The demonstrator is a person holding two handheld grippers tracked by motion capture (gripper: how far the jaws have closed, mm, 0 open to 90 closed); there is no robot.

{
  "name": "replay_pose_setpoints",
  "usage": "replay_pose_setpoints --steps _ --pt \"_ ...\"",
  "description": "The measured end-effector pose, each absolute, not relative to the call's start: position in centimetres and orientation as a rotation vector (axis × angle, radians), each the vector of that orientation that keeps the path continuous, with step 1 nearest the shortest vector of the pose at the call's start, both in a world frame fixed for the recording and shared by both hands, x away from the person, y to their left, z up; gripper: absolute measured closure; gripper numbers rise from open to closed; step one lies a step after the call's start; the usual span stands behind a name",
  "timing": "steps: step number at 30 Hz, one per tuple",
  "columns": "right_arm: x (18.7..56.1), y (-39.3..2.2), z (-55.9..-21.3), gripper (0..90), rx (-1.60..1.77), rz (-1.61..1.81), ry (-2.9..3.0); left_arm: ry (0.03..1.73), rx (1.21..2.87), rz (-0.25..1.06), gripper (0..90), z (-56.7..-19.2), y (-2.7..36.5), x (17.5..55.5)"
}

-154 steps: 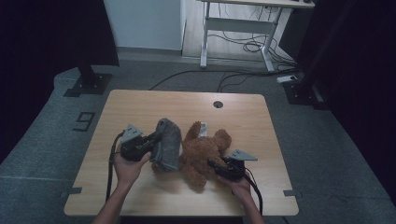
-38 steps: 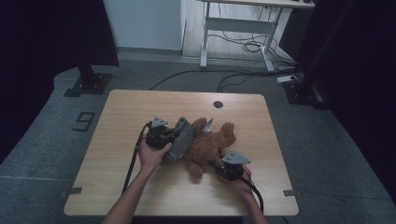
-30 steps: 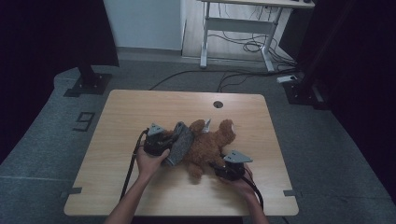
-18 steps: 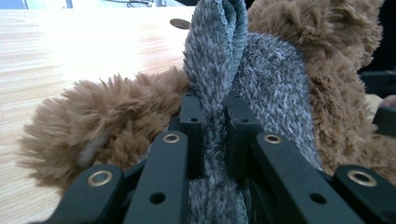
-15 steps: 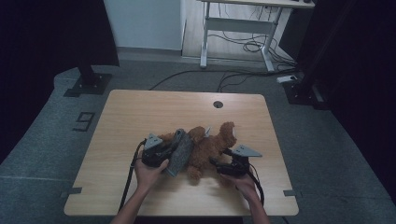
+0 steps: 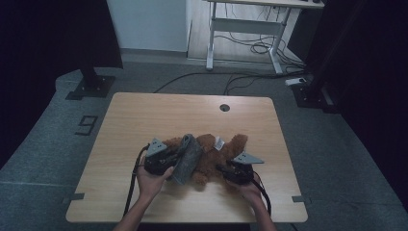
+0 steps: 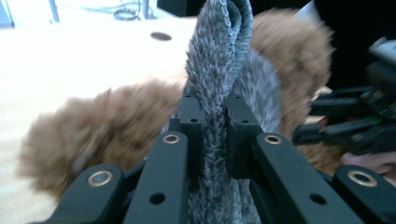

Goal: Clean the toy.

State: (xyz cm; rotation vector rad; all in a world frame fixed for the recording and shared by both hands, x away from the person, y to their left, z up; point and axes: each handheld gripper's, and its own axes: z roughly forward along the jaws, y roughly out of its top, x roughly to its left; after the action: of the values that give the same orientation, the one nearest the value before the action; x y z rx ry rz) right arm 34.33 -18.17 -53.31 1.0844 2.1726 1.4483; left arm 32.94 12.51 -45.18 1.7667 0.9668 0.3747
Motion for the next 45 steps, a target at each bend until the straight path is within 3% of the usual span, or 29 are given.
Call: replay_pose_setpoints --steps 8,14,17,30,36,45 --pt "34.1 -18.1 -53.4 60.8 1.057 1.428 2.165 0.838 1.782 0.326 79.4 -41.4 7.2 33.6" --pt "33.9 -18.1 -53.4 64.8 1.029 1.413 2.163 0.813 1.890 0.281 79.1 -43.1 1.0 35.0" --pt "33.8 -18.2 -53.5 66.5 1.017 1.399 2.170 0.834 1.922 0.326 79.2 -44.6 -0.2 35.5" --pt "33.8 -18.4 -53.6 68.6 1.024 1.399 2.175 0.976 1.869 0.433 79.6 -46.1 8.0 35.3" --pt "33.8 -18.4 -53.6 69.0 1.013 1.402 2.179 1.068 1.757 0.354 79.4 -47.2 14.0 35.3" --pt "33.8 -18.4 -53.7 69.3 1.017 1.405 2.178 1.190 1.739 0.415 79.4 -48.9 19.0 35.1"
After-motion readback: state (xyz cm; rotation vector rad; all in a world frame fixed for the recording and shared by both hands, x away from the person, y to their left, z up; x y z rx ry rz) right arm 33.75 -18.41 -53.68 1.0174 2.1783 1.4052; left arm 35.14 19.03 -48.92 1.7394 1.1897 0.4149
